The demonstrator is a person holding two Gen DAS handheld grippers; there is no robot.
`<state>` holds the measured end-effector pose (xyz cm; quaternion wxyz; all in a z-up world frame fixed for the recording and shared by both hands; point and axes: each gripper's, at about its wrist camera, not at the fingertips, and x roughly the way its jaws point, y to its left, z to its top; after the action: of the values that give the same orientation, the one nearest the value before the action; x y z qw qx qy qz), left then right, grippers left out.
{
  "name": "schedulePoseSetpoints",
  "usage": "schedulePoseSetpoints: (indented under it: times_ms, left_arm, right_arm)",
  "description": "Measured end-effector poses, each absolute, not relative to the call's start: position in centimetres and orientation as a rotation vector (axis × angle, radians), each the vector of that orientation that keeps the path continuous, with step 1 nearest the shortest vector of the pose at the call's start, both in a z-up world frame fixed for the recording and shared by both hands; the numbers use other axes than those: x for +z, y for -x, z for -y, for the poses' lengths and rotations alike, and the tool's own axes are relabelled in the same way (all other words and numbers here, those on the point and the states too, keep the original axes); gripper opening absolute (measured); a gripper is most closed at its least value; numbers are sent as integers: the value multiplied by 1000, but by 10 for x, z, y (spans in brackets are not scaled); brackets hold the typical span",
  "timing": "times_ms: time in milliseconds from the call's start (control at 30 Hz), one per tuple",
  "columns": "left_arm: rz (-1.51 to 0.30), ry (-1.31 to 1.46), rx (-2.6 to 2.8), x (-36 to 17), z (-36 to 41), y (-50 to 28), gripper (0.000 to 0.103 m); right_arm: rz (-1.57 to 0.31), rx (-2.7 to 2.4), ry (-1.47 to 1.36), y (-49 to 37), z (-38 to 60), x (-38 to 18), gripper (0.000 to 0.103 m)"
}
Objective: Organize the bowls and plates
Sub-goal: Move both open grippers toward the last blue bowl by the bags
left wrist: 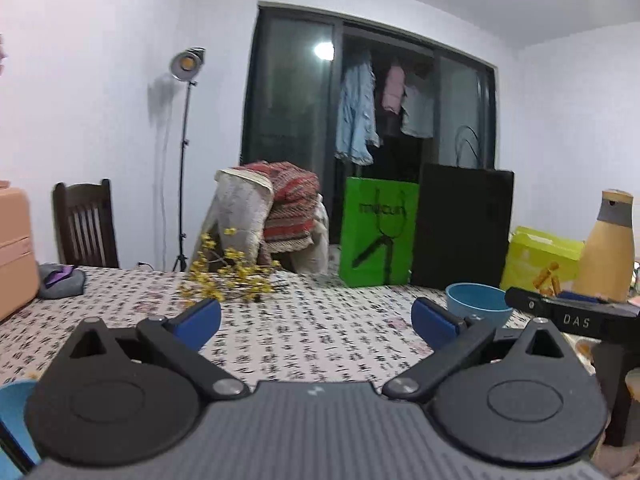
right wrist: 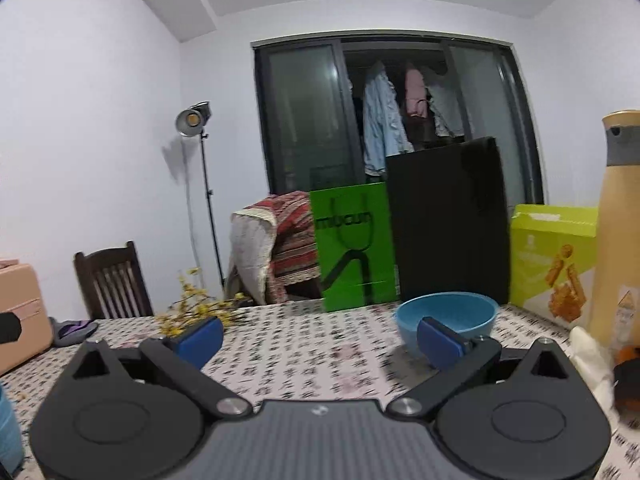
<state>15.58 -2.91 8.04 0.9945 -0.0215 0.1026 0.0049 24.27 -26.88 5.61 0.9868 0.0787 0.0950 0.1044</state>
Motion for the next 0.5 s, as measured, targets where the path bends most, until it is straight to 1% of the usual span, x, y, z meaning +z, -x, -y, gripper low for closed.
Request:
schedulePoseSetpoints:
  times_ms: [500]
  left_arm:
    - [-356,119,-91,106,74,-252,103]
  right_arm:
    - [-261,102,-176,-311,330,85,103]
